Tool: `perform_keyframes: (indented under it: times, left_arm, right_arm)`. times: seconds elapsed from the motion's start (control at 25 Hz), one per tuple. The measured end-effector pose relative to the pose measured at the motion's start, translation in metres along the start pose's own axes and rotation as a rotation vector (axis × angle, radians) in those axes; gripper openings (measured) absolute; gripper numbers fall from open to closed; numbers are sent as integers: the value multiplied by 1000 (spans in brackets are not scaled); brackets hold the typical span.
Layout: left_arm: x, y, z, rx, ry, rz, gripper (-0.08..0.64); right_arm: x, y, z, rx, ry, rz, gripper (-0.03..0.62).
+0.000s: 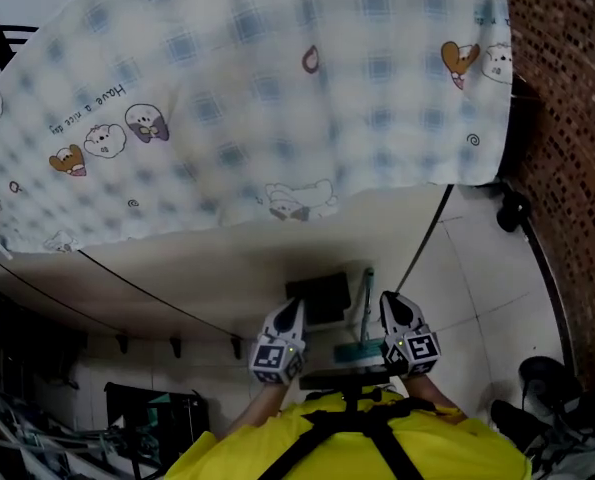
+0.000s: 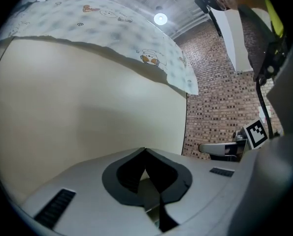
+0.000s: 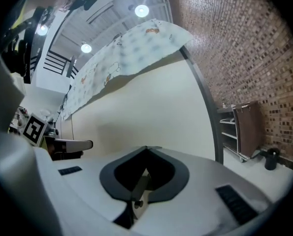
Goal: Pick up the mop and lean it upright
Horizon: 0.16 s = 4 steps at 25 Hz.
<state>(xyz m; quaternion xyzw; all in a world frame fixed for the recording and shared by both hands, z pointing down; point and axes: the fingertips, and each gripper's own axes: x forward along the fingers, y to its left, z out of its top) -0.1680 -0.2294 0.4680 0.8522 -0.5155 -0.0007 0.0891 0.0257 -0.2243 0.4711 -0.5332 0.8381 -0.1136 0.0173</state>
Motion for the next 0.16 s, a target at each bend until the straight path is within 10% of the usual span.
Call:
perform_keyframes:
  times: [0.16]
  left_arm:
    - [5, -1, 4, -20, 2, 24, 0]
  right_arm:
    - [6, 4, 5, -20, 5, 44, 3]
